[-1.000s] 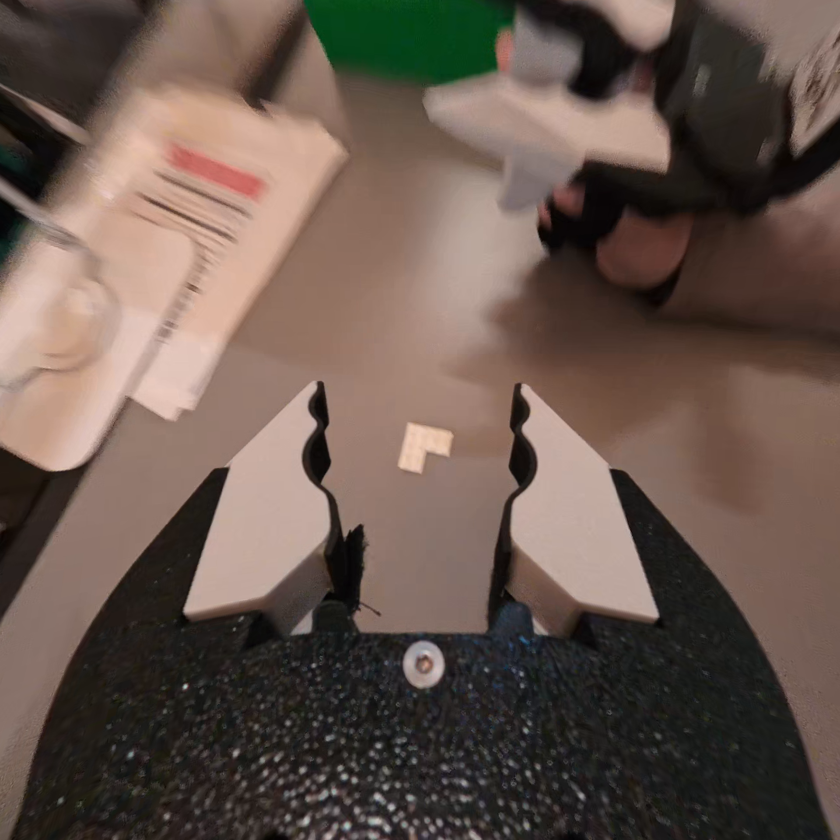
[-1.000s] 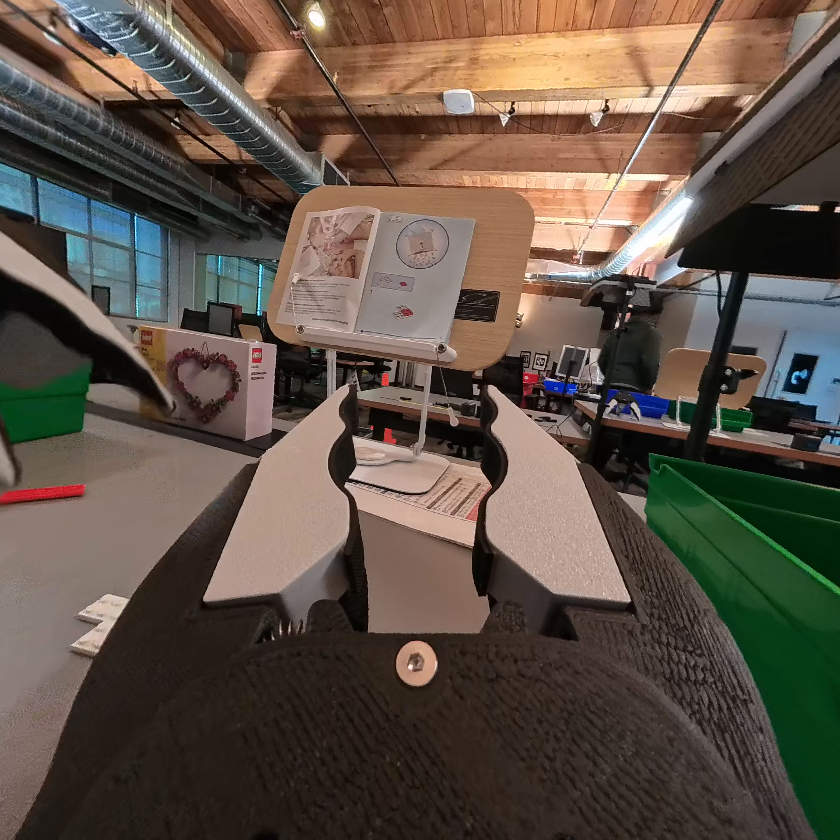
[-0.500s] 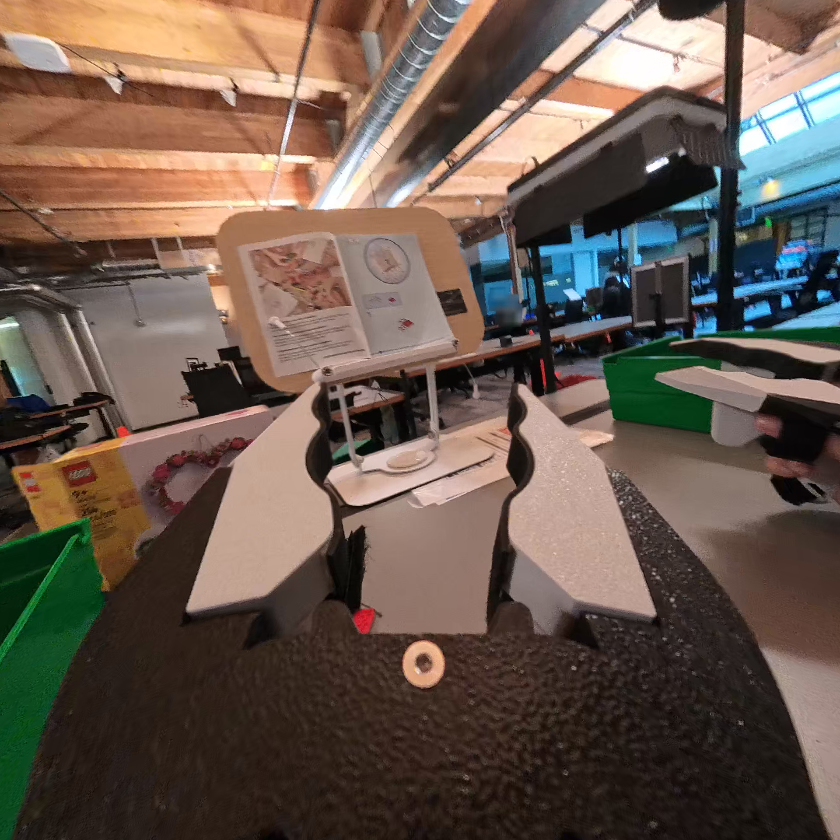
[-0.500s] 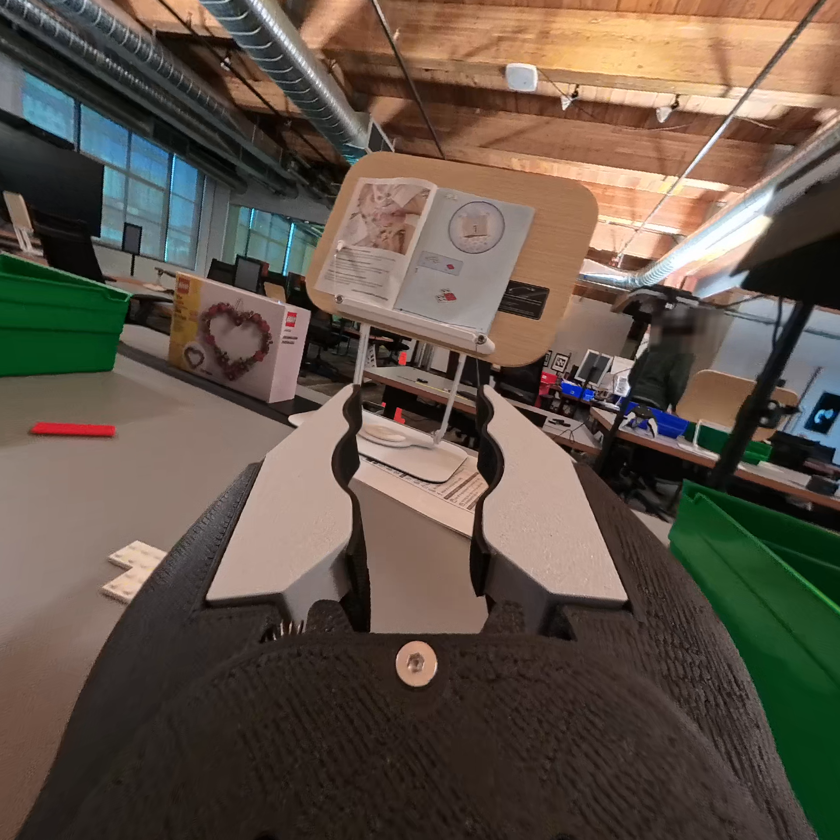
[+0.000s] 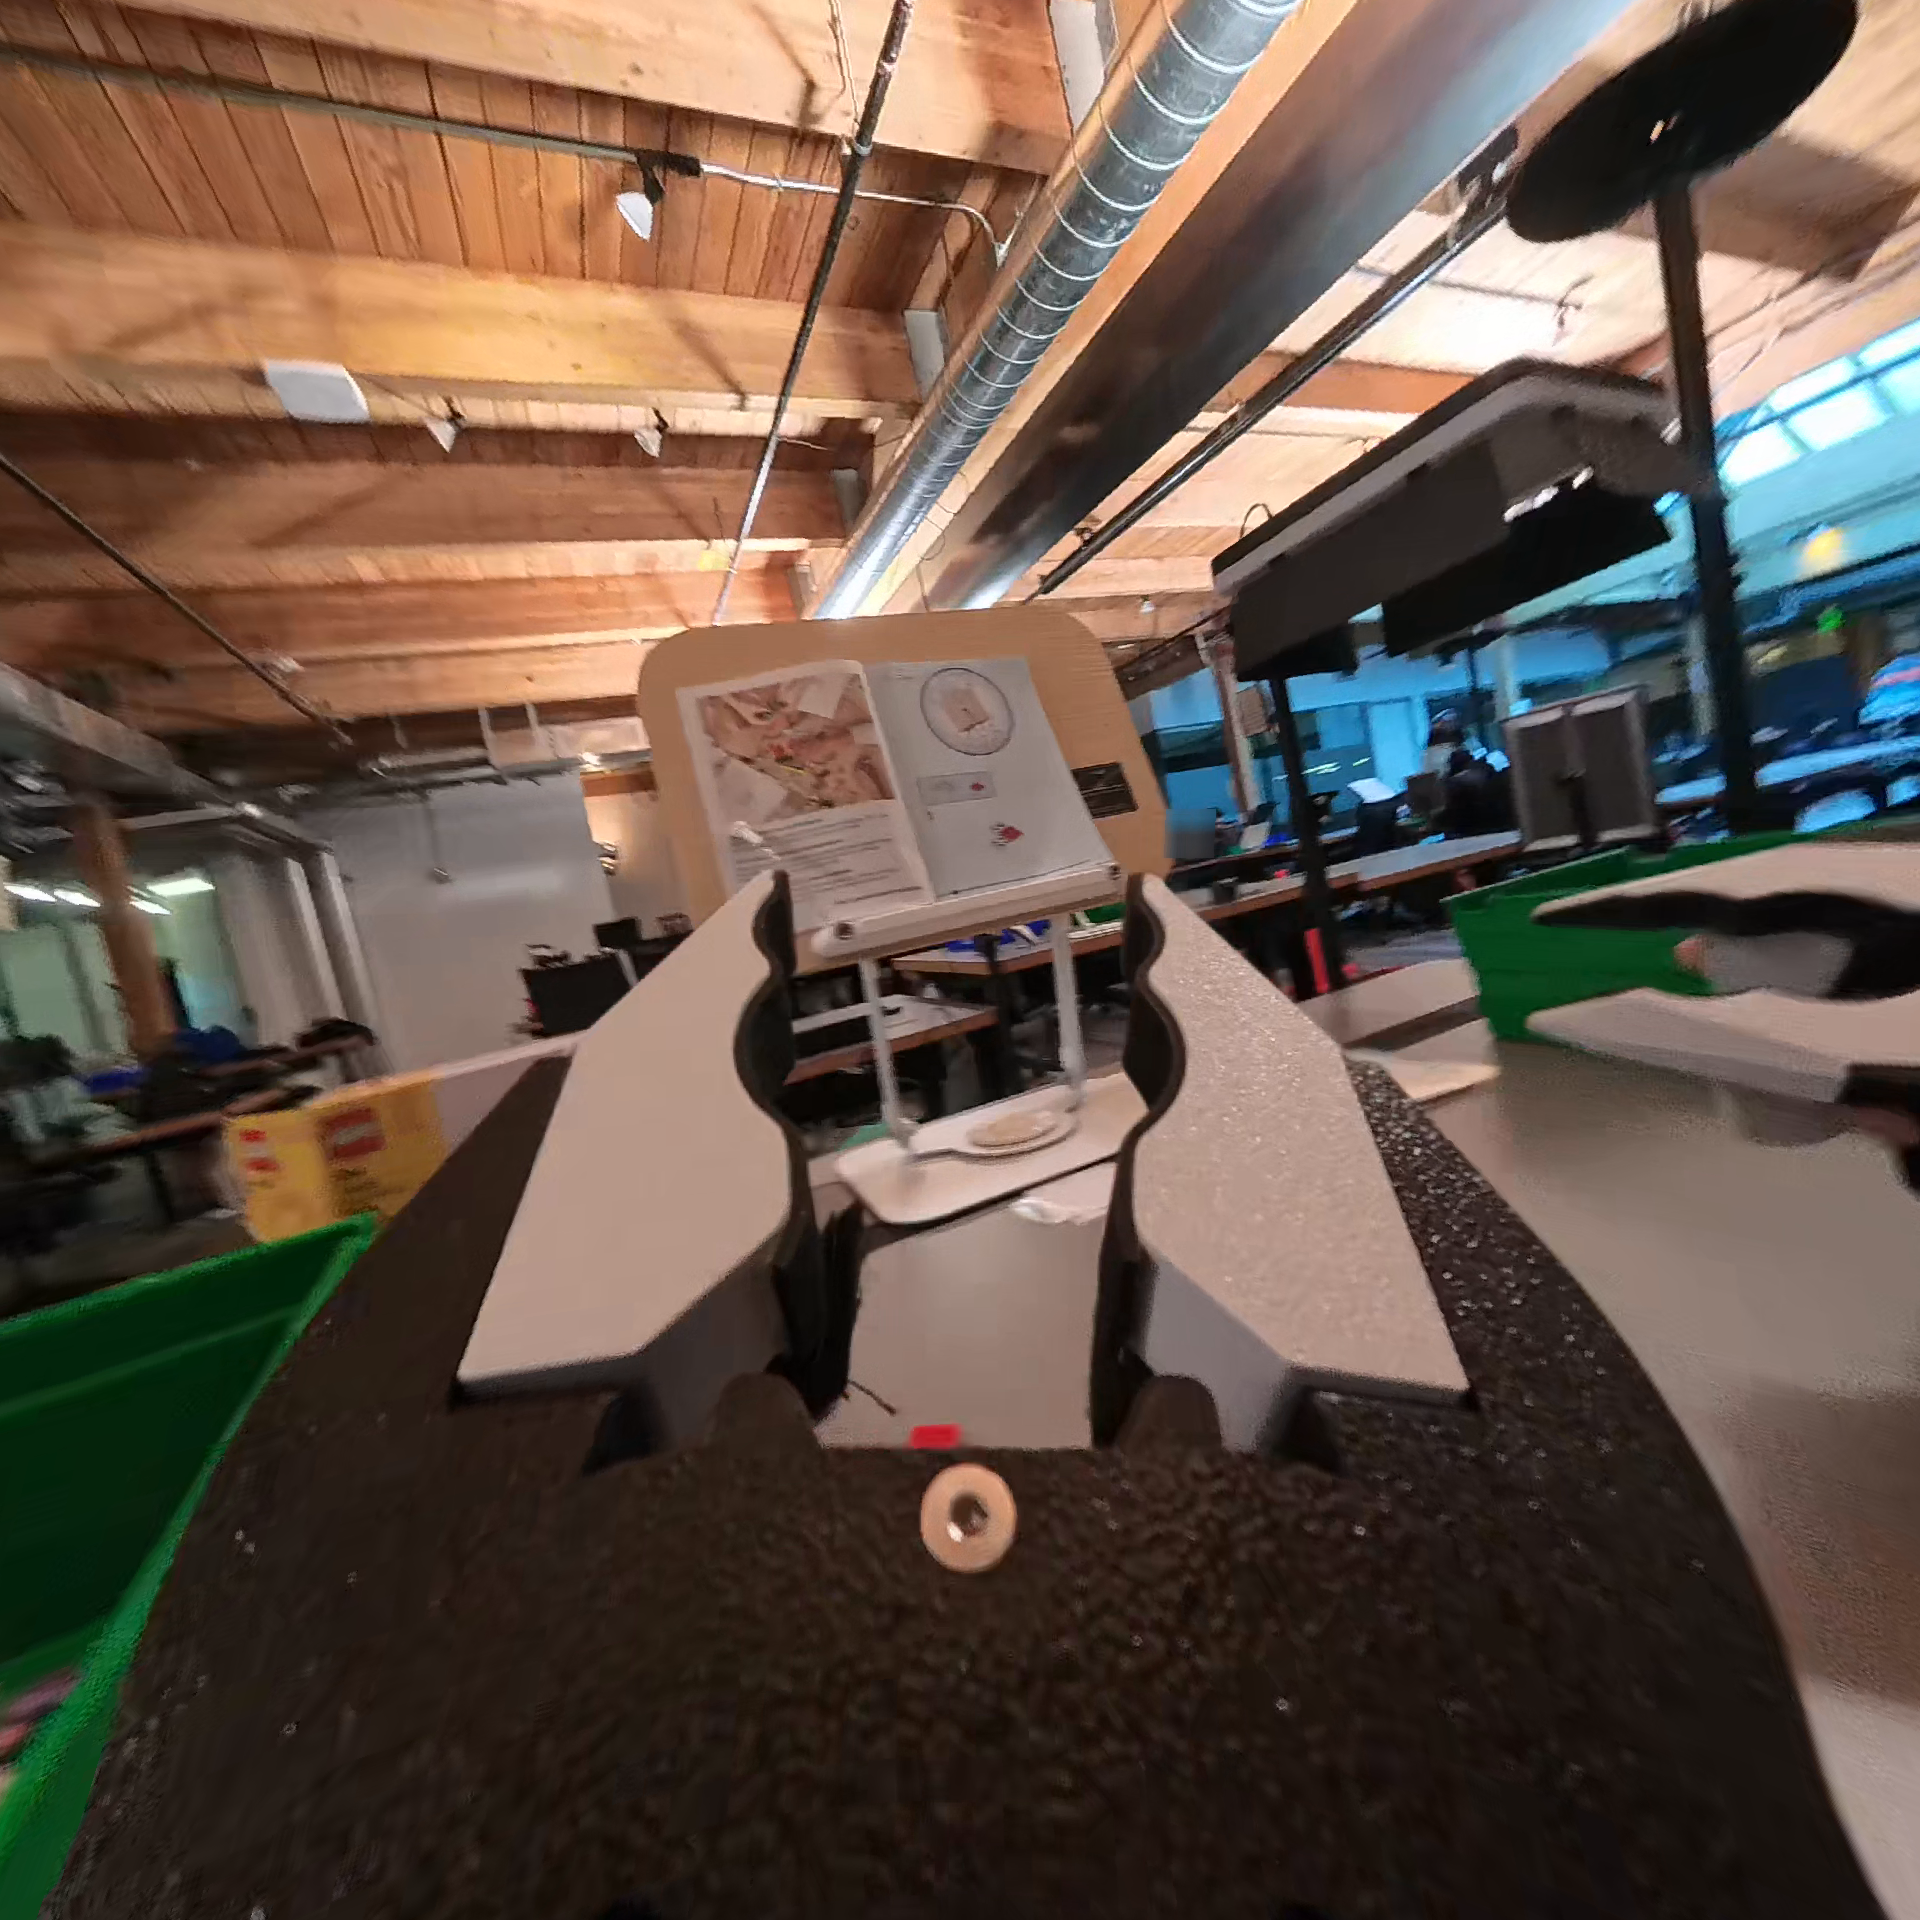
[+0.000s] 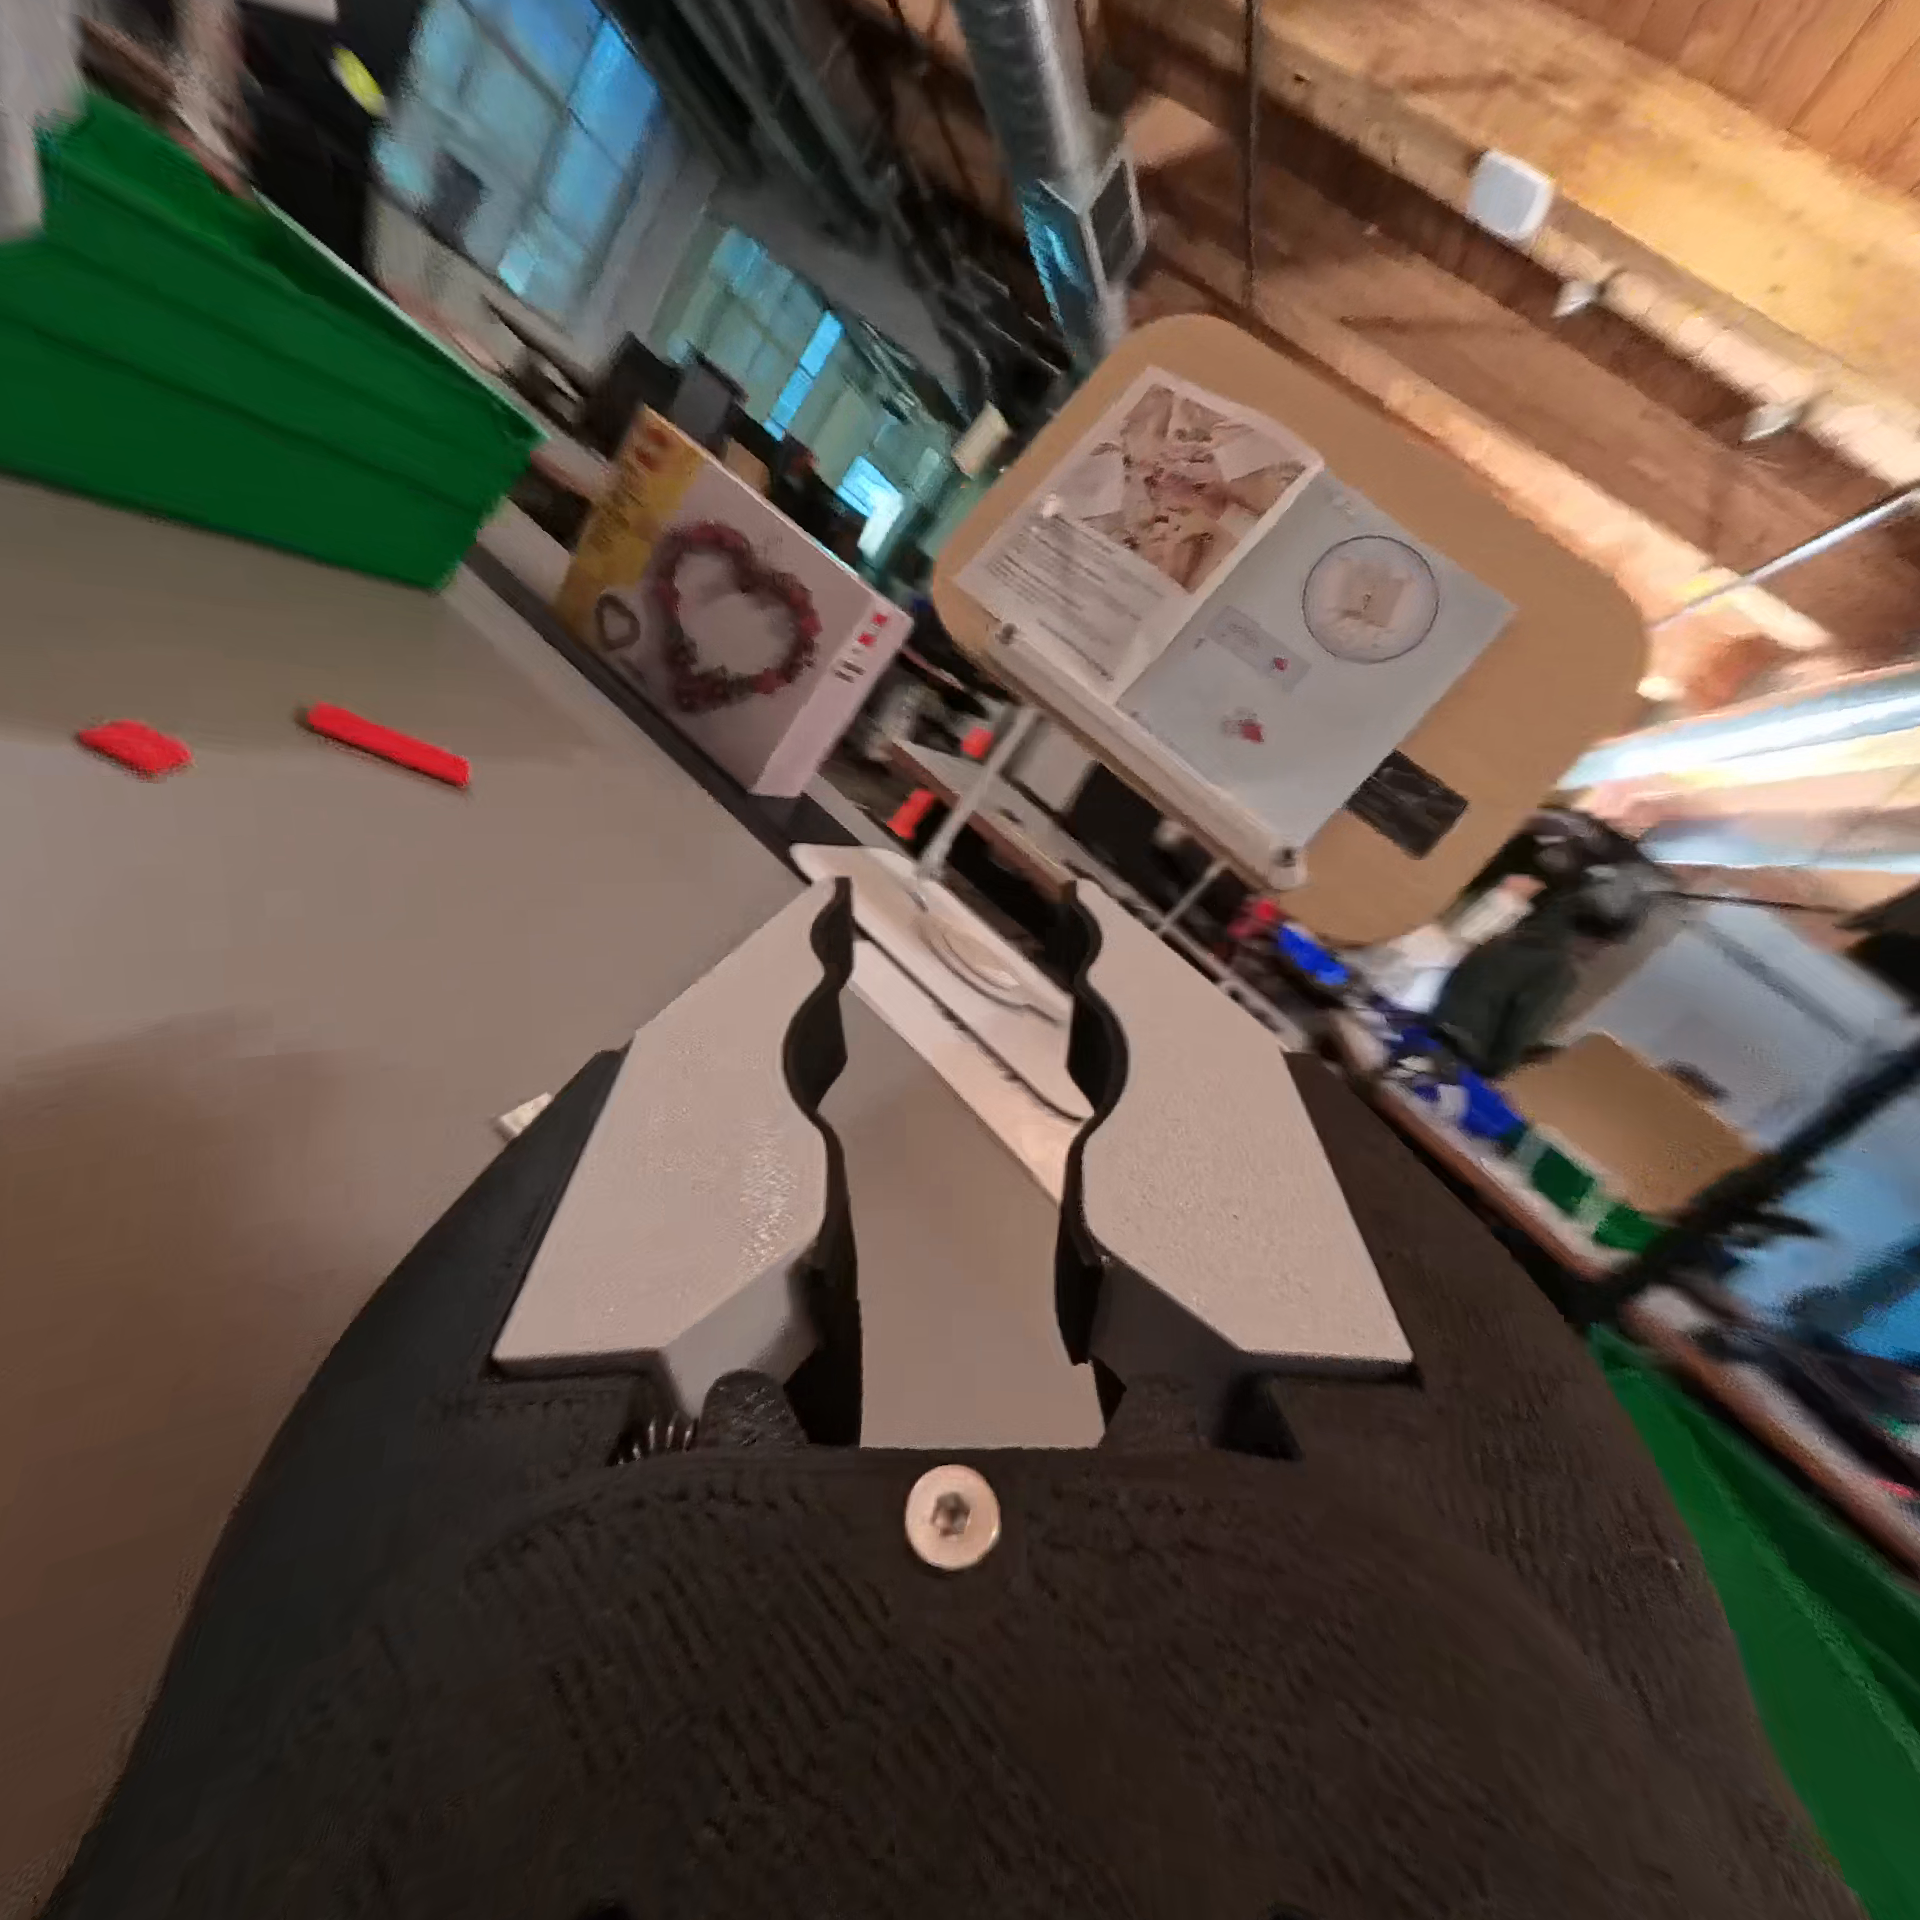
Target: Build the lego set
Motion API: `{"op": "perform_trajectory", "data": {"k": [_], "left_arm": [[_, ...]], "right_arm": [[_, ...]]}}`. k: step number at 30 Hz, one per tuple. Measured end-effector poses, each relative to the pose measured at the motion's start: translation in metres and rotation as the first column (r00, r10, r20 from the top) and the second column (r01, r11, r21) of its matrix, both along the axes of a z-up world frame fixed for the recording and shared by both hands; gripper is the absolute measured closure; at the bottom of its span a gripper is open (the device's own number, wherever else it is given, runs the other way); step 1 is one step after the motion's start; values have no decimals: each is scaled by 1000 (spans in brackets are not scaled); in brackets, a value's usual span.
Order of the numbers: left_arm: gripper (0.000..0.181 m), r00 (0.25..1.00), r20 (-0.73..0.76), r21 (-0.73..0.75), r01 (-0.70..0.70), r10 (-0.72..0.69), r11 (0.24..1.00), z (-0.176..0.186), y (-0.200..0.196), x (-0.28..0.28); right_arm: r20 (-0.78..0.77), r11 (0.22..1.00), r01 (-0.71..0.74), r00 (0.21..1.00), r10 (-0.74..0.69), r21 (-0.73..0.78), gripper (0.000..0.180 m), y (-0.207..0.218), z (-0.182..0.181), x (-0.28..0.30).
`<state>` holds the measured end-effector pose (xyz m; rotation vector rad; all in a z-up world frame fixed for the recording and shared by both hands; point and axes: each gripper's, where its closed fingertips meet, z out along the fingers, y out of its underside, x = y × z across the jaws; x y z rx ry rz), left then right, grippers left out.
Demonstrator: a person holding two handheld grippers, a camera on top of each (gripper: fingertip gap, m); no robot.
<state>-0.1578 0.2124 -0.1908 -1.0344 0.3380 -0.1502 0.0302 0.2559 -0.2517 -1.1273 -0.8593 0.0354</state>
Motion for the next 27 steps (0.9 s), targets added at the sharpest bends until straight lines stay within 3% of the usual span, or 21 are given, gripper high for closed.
{"op": "perform_trajectory", "data": {"k": [2,4,7,11,18,27], "left_arm": [[123,996,-43,17,-83,84,996,-6,7,-14],[124,988,-64,-36,-146,144,989,-23,23,-27],[124,988,-17,-42,-154,154,987,-21,27,-36],[124,988,22,-31,-151,152,988,-17,25,-43],[126,988,27,-25,-153,153,988,-15,26,-45],[127,982,86,-34,-168,171,985,-12,29,-59]], "right_arm": [[95,997,55,994,-60,52,150,-7,-3,-24],[142,1000,-16,990,15,5,151,-22,-16,-65],[186,972,-134,968,170,-192,151,-40,-41,-125],[143,809,-196,935,324,-554,148,-44,-79,-176],[128,623,-120,932,338,-773,144,-37,-109,-195],[95,534,-50,966,241,-844,150,-36,-118,-197]]}}
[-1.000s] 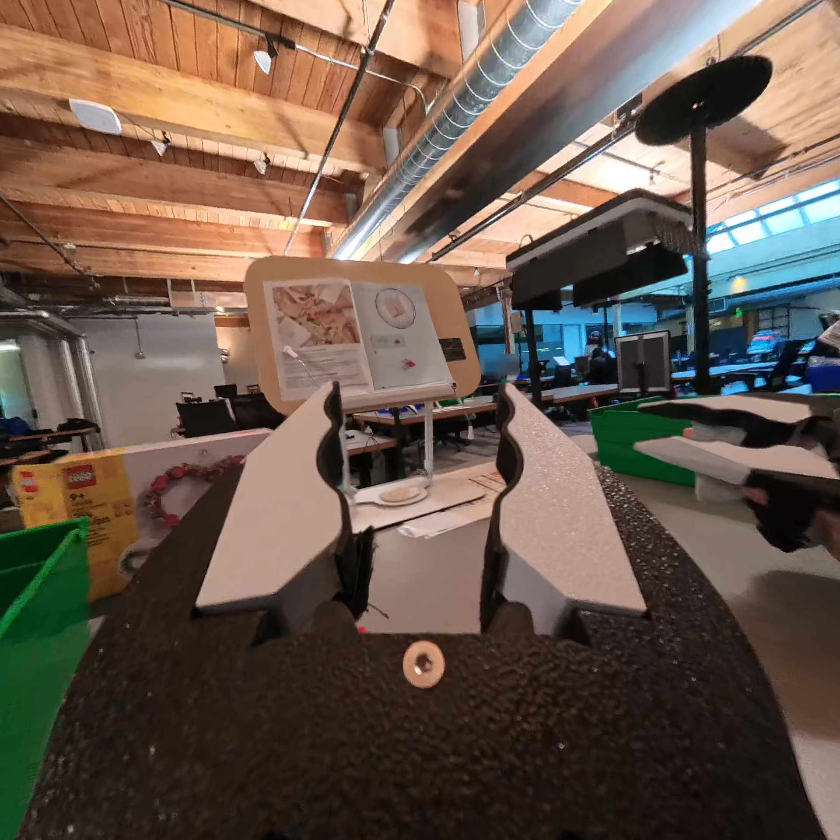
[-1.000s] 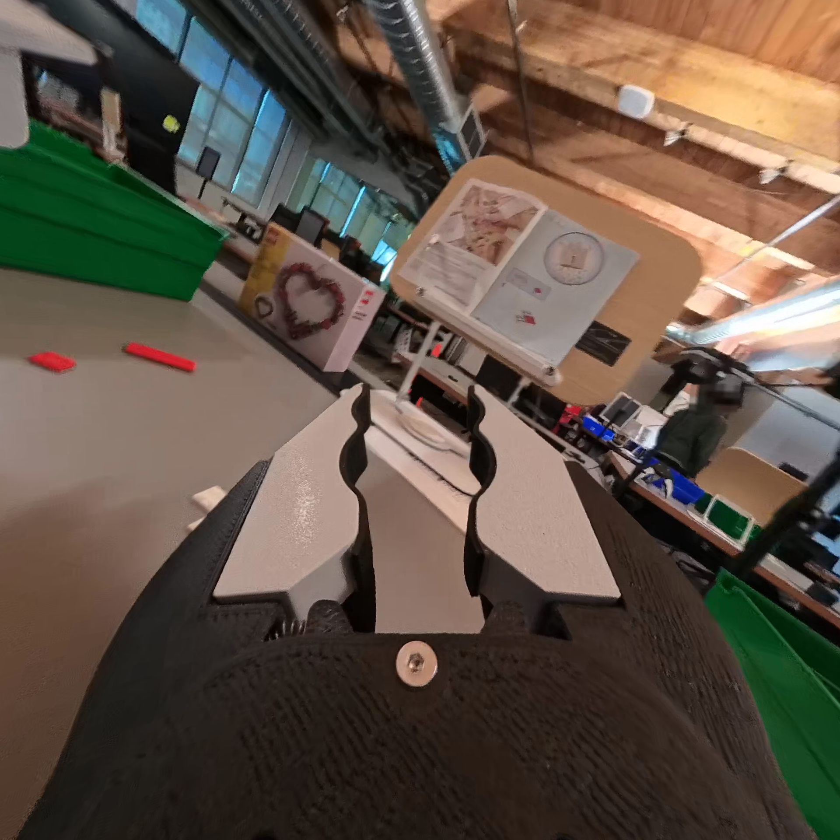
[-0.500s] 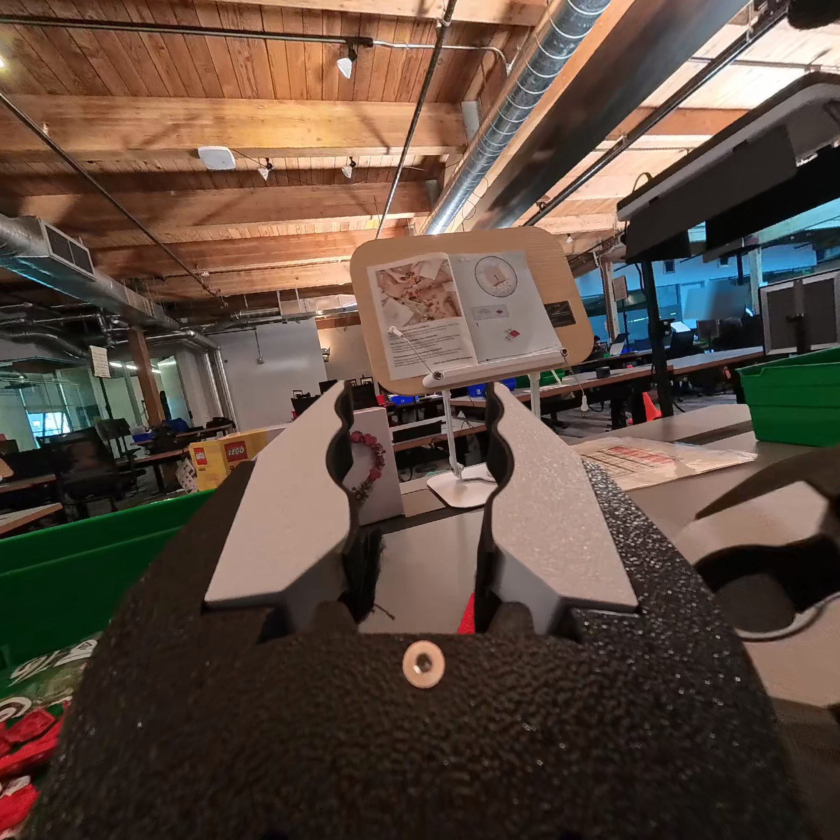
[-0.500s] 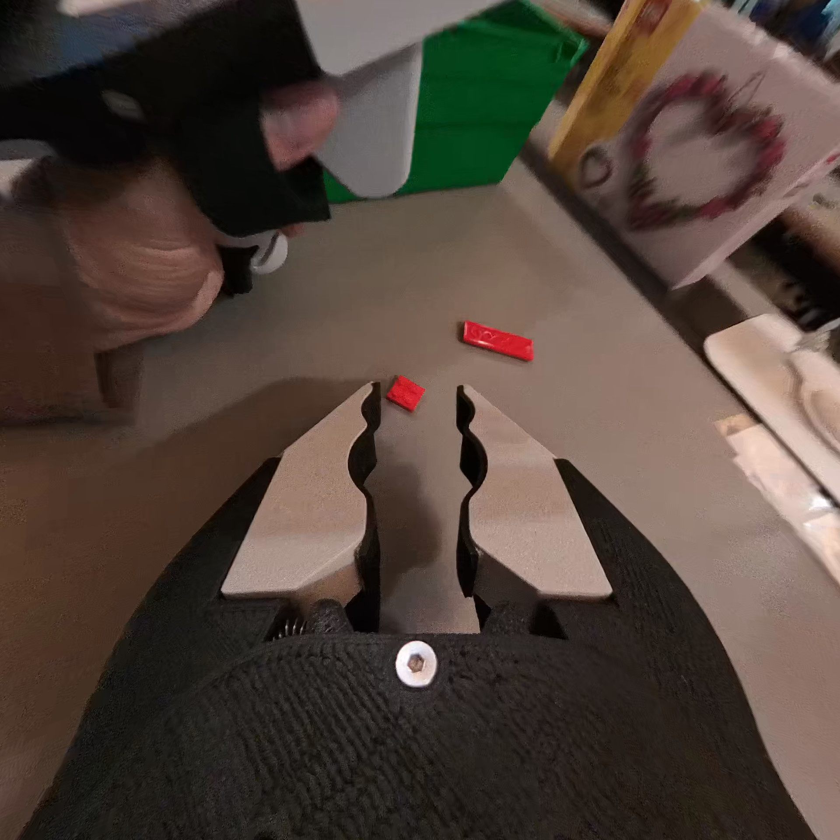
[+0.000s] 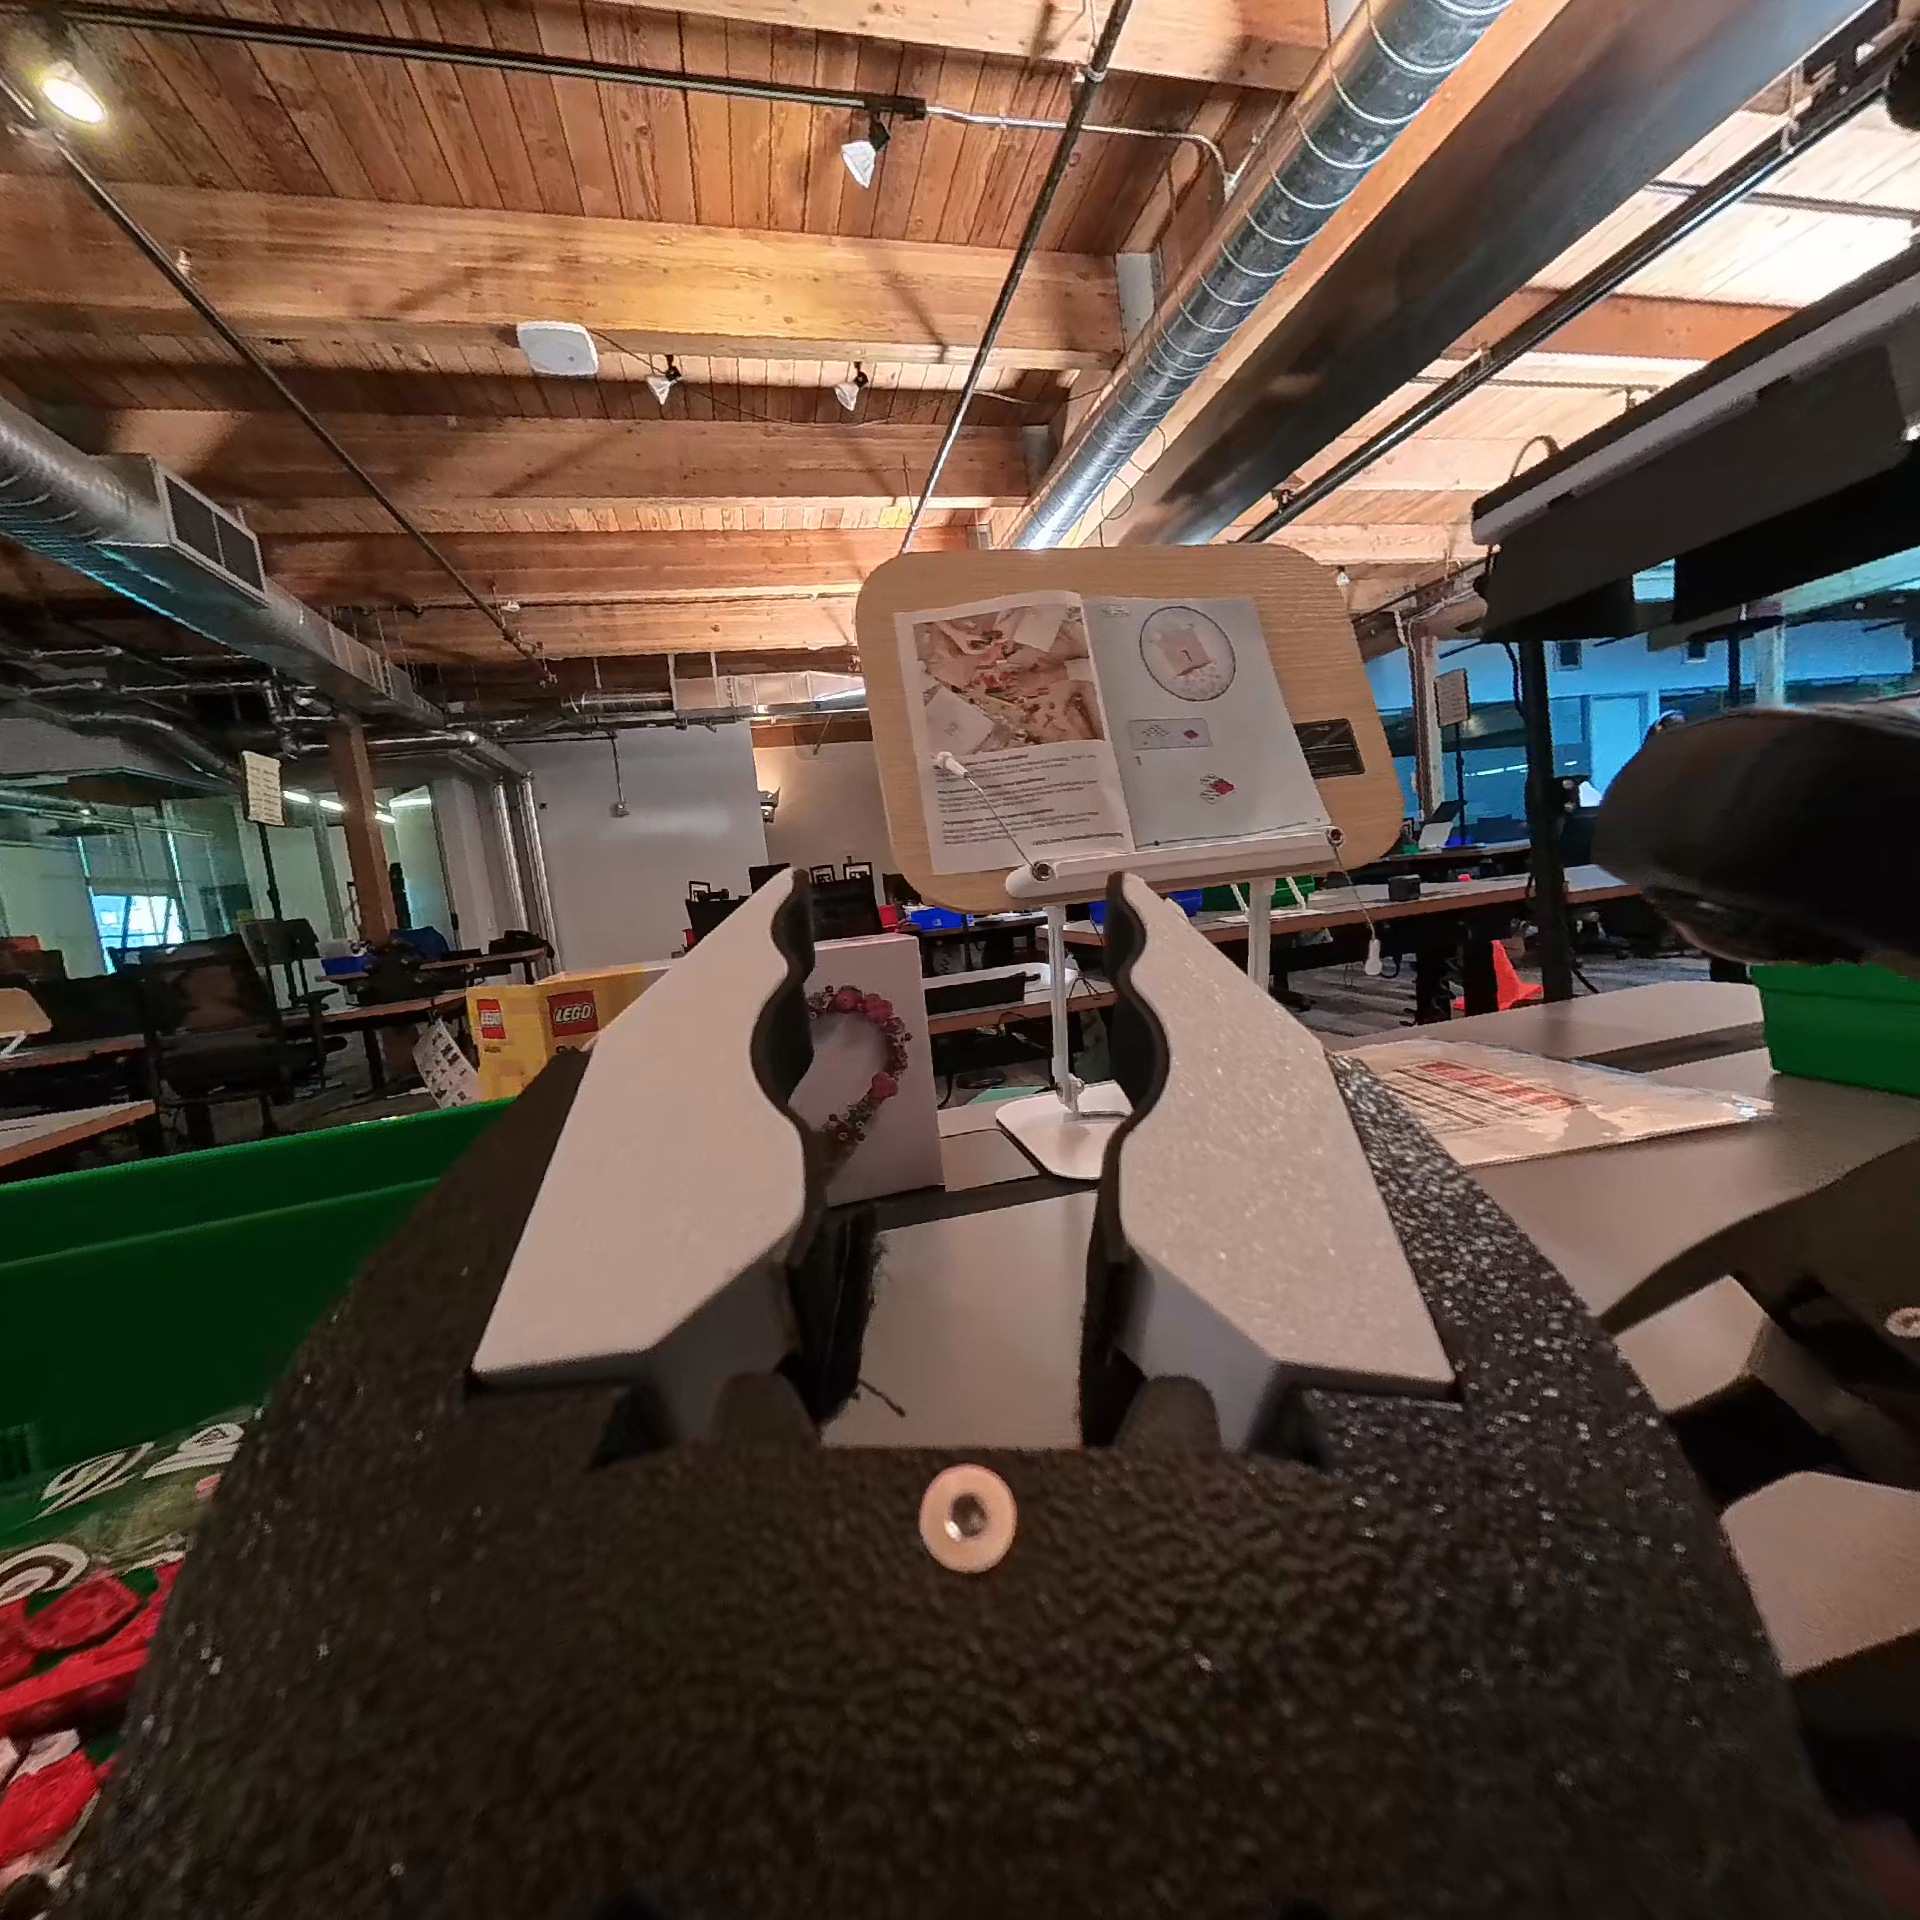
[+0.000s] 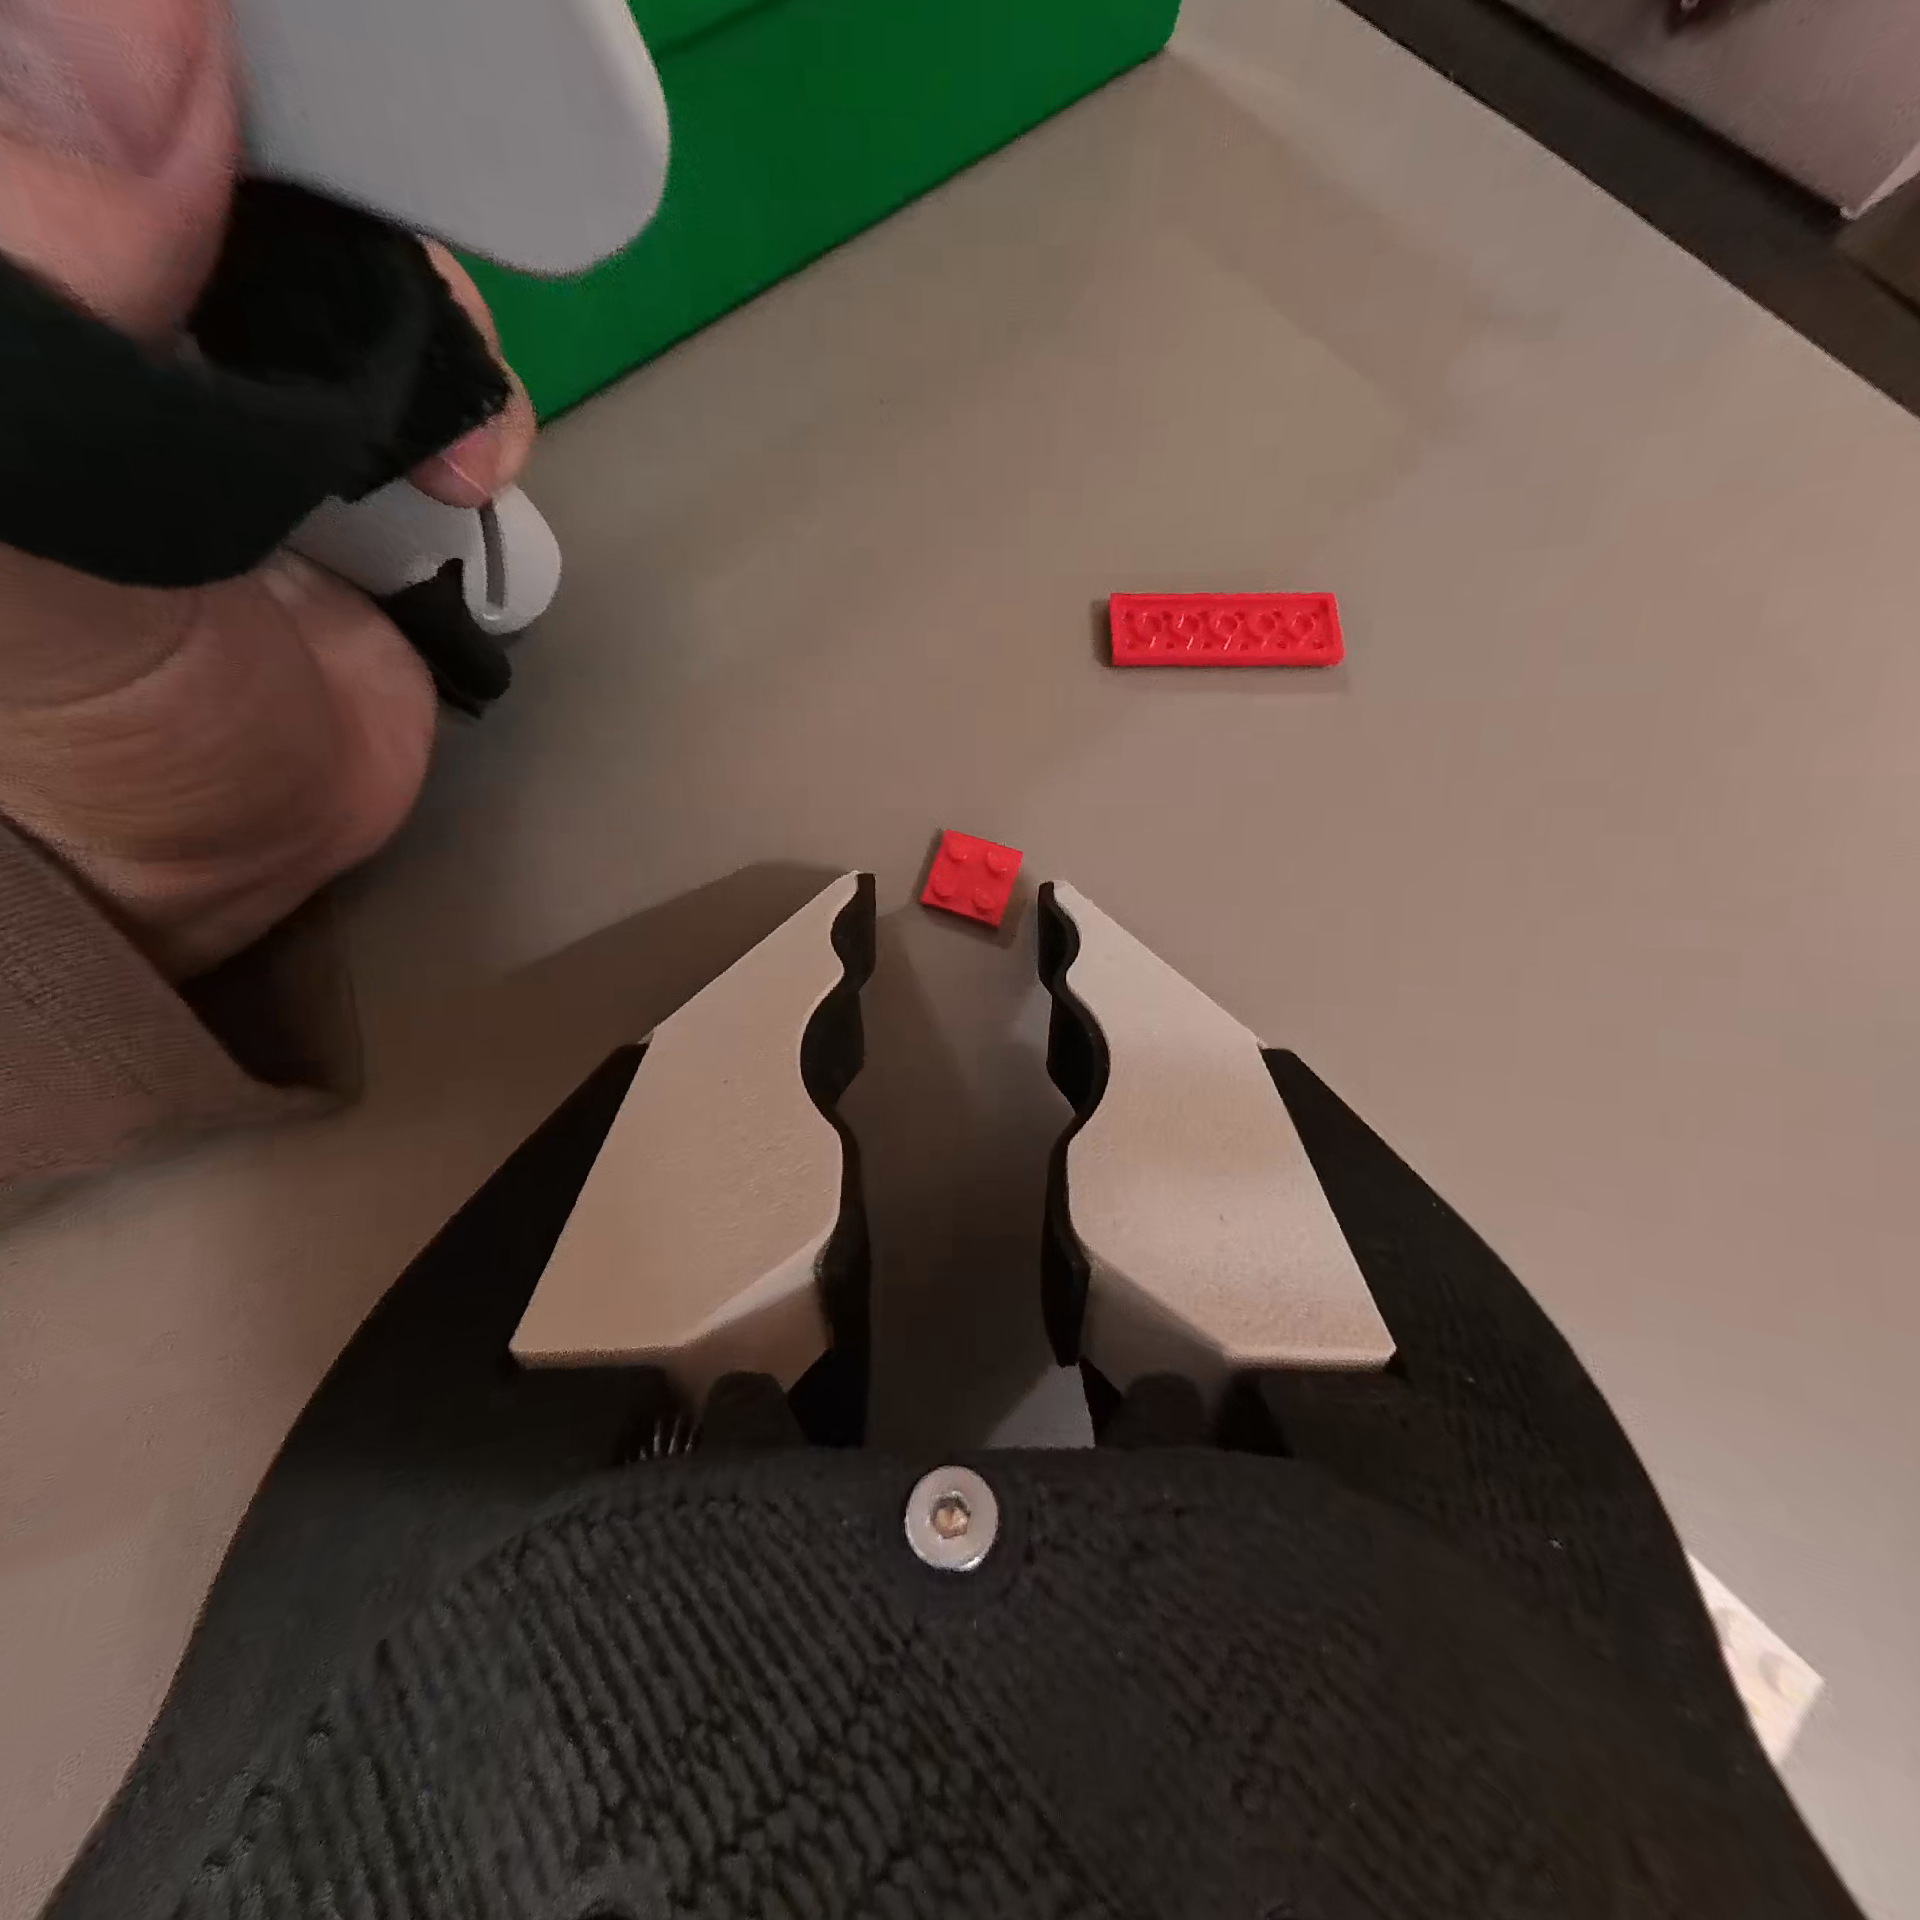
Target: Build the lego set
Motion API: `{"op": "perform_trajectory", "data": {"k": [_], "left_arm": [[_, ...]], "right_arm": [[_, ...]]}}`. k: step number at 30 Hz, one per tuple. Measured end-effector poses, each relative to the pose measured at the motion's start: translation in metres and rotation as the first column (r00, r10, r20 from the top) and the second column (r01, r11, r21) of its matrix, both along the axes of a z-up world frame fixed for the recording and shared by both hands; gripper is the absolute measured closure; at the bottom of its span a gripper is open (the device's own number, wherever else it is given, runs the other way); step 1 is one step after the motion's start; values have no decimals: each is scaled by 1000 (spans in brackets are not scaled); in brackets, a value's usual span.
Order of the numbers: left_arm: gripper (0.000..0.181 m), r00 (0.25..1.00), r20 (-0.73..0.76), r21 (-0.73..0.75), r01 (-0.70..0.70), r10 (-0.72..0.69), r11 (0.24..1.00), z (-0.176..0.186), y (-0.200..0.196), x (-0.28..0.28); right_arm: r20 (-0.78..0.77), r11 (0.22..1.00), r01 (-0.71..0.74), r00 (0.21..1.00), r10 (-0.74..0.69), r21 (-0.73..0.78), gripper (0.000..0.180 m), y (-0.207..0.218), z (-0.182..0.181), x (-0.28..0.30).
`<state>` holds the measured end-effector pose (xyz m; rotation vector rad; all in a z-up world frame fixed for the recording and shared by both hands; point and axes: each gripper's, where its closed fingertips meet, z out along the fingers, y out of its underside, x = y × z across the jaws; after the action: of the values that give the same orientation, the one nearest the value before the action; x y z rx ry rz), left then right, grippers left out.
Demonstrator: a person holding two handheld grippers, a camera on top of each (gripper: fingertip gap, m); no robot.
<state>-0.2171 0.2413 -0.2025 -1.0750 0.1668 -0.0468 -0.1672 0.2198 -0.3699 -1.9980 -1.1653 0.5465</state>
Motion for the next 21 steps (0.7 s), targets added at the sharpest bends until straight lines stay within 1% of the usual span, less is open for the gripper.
{"op": "perform_trajectory", "data": {"k": [6,10,13,21], "left_arm": [[127,1000,3,-4,-1,1,1000,0,0,0],[127,1000,6,-6,3,-3,1000,0,0,1],[127,1000,6,-8,4,-4,1000,0,0,1],[128,1000,10,-17,6,-6,1000,-1,0,1]], "right_arm": [[24,999,47,999,-47,16,155,4,-2,-2],[32,998,51,998,-51,27,158,2,-2,-3],[37,998,47,998,-49,37,164,0,-2,-4],[54,997,37,998,-41,72,166,-1,-1,-5]]}}
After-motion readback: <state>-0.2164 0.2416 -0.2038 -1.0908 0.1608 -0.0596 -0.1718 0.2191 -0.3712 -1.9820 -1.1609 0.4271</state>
